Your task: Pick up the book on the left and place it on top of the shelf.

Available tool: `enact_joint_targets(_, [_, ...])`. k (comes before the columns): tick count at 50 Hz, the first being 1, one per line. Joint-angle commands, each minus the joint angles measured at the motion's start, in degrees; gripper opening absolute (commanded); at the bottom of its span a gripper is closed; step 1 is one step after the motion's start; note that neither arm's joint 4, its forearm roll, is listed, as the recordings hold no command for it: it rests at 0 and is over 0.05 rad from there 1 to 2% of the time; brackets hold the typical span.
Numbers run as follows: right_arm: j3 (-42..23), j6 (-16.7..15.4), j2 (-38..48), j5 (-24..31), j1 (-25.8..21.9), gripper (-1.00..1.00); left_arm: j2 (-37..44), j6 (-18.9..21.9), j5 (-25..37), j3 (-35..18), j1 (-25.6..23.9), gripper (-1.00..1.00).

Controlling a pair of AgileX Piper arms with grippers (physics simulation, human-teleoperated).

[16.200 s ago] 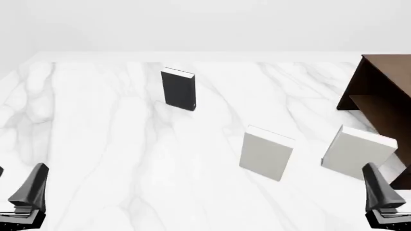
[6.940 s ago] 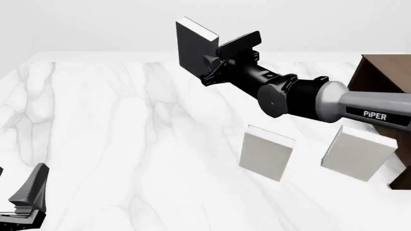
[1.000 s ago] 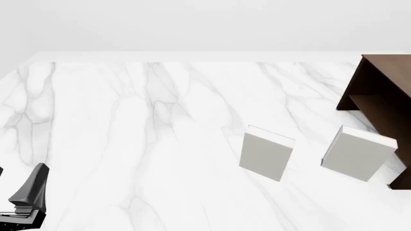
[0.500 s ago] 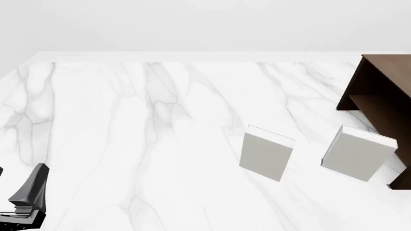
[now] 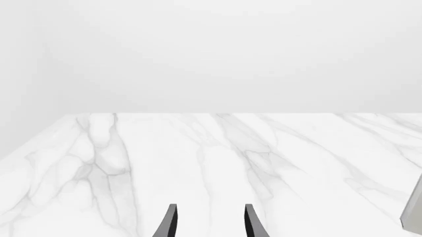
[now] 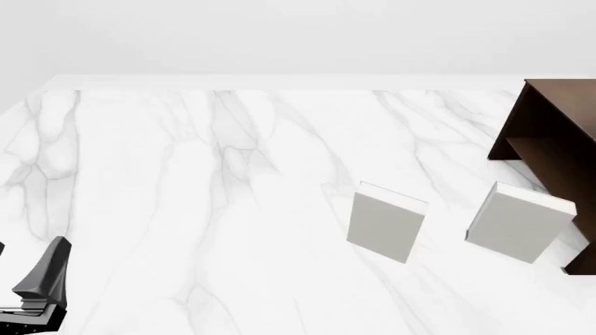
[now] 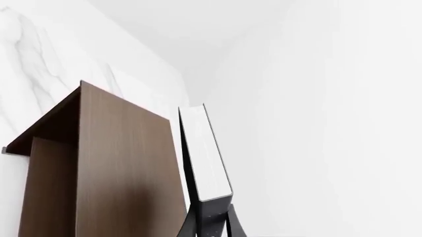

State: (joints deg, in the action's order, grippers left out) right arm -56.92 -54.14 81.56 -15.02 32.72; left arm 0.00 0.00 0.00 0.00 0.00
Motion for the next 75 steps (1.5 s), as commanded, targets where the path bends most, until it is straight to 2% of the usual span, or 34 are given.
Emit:
enact_joint_targets(1, [-1.6, -0.2, 2.1, -1.8, 0.5, -1.0, 0.0, 0.0, 0.0, 0.0, 0.0, 1.0])
enact_joint_targets(35, [-0.8, -0.6, 7.0, -4.9, 1.4, -1.0, 0.0, 0.0, 0.0, 0.0, 0.0, 1.0])
enact_joint_targets(53, [0.9, 1.9, 8.4, -5.1, 0.8, -1.0, 0.0, 0.0, 0.0, 0.0, 0.0, 1.0])
enact_joint_targets(54, [1.1, 1.9, 8.4, -5.1, 0.8, 1.0, 0.0, 0.0, 0.0, 0.0, 0.0, 1.0])
enact_joint_targets(75, [7.7, 5.4, 3.8, -7.4, 1.5, 1.0, 0.0, 0.0, 0.0, 0.0, 0.0, 1.0])
